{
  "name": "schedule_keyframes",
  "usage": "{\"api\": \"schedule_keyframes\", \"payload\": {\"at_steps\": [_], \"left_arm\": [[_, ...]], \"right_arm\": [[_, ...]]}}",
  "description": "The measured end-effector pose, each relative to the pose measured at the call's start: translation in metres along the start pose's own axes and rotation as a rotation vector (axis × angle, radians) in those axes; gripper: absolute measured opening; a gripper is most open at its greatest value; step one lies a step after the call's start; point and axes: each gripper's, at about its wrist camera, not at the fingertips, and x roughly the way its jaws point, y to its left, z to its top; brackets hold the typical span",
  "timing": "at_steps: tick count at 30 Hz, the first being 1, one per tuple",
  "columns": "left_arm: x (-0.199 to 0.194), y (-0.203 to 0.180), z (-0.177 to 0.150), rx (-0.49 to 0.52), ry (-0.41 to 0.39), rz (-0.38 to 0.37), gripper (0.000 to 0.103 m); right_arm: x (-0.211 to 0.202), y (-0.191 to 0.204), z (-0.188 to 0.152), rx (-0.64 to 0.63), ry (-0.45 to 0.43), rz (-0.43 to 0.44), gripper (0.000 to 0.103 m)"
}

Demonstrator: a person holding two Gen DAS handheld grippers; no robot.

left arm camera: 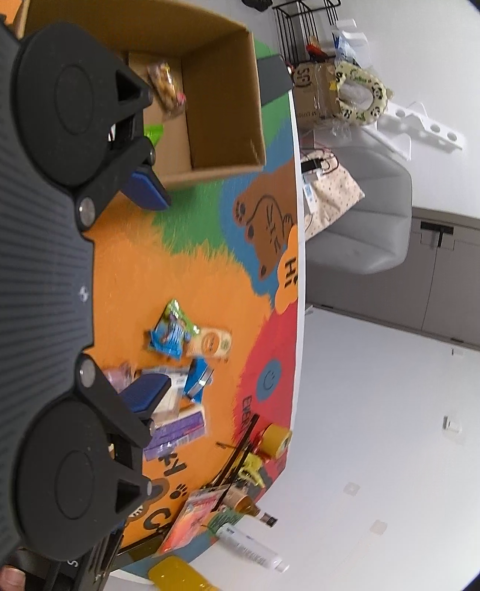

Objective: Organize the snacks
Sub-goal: 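Move both open tools back to the snack pile, then grasp the pink wrapped packet with the left tool while the right tool grasps the purple bar packet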

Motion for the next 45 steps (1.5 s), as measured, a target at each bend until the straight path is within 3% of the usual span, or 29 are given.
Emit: {"api": "schedule_keyframes", "payload": {"at_steps": [20, 31, 35, 37, 39, 45], "left_arm": [[0.044, -0.055, -0.014, 0.055, 0.072, -0.048, 0.094], [0.081, -0.072, -0.030, 0.037, 0.105, -0.065, 0.085], [0.093, -0.079, -0.038, 0.047, 0.131, -0.063, 0.082], [0.100, -0.082, -0.043, 0.051, 0.152, -0.062, 0.079], [0.104, -0.083, -0.047, 0.054, 0.161, -0.064, 0.074], [0.109, -0.080, -0.054, 0.036, 0.128, -0.040, 0.055]], "right_arm": [[0.006, -0.054, -0.009, 0.056, -0.002, -0.071, 0.062], [0.034, -0.072, -0.001, 0.062, -0.004, -0.138, 0.058], [0.050, -0.081, -0.002, 0.084, 0.023, -0.142, 0.047], [0.056, -0.085, -0.005, 0.100, 0.042, -0.136, 0.035], [0.057, -0.089, -0.007, 0.117, 0.048, -0.118, 0.016], [0.047, -0.091, -0.013, 0.135, 0.046, -0.071, 0.007]]}}
